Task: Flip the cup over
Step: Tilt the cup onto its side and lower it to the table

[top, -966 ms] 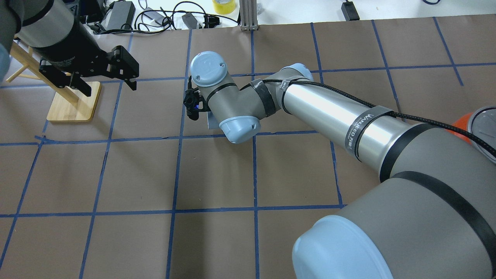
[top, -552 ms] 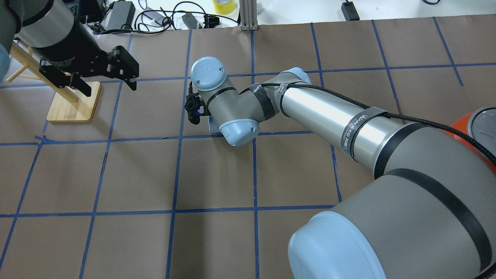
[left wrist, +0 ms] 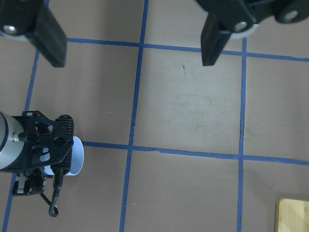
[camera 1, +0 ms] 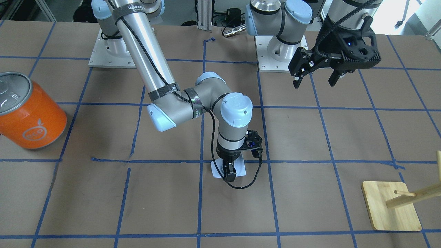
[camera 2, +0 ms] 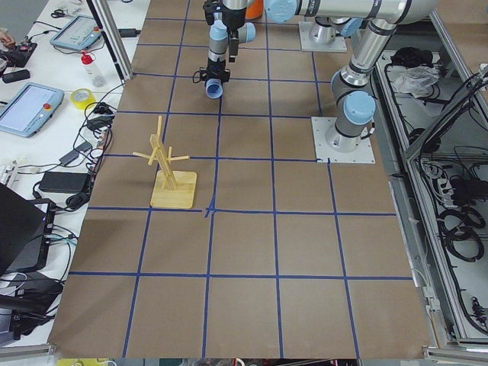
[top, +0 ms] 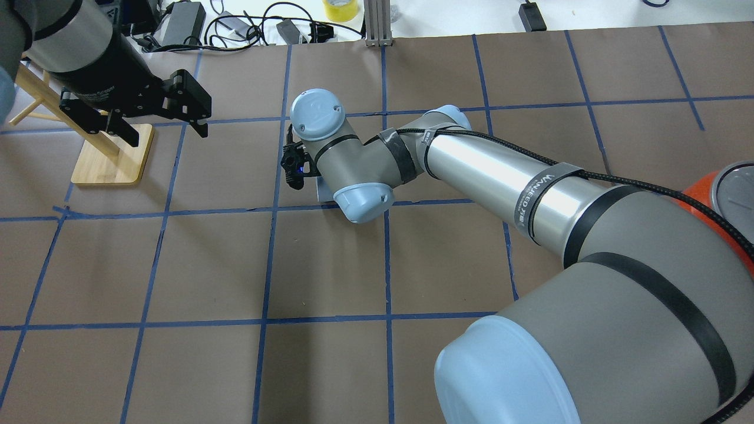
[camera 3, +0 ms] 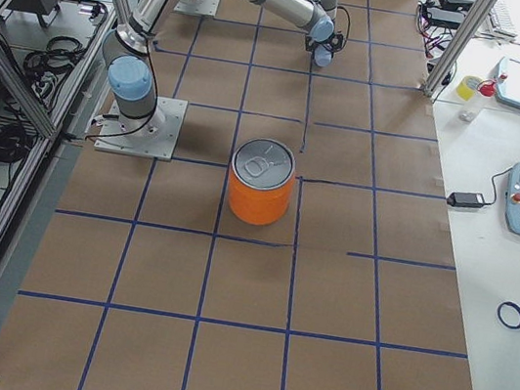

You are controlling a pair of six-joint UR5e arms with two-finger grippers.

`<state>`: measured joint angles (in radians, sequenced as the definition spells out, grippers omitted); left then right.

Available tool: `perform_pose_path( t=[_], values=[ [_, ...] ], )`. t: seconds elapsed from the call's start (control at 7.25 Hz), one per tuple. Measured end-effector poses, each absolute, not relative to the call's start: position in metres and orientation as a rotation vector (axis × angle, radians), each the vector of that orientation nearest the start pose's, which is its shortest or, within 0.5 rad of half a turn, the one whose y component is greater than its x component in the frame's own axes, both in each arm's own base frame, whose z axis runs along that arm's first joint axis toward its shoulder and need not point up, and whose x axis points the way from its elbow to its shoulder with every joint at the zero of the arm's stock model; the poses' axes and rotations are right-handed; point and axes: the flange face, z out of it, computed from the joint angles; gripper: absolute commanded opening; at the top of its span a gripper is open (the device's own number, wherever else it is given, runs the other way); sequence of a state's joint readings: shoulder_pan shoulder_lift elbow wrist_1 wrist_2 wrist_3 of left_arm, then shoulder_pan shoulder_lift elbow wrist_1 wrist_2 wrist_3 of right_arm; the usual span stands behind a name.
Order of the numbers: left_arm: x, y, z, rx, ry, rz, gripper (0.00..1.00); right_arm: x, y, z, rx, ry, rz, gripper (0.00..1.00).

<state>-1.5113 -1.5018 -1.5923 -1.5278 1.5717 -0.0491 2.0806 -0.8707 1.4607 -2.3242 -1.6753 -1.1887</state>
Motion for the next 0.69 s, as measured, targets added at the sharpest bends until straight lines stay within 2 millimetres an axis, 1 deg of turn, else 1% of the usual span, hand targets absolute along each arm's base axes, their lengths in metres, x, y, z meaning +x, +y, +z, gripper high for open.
perform_pose_path(
  t=[0.41, 0.69],
  values=[
    [-0.1048, -0.4778, 0.5150, -0.171, 3.132, -0.142, 1.00, 0.4566, -0.5659, 0.1911, -2.440, 2.213, -0.236, 1.00],
    [-0.1048, -0.4777, 0.5152, -0.171, 3.132, -0.143, 1.00, 0.4563, -0.5671, 0.1951, -2.397, 2.264, -0.247, 1.00]
  ],
)
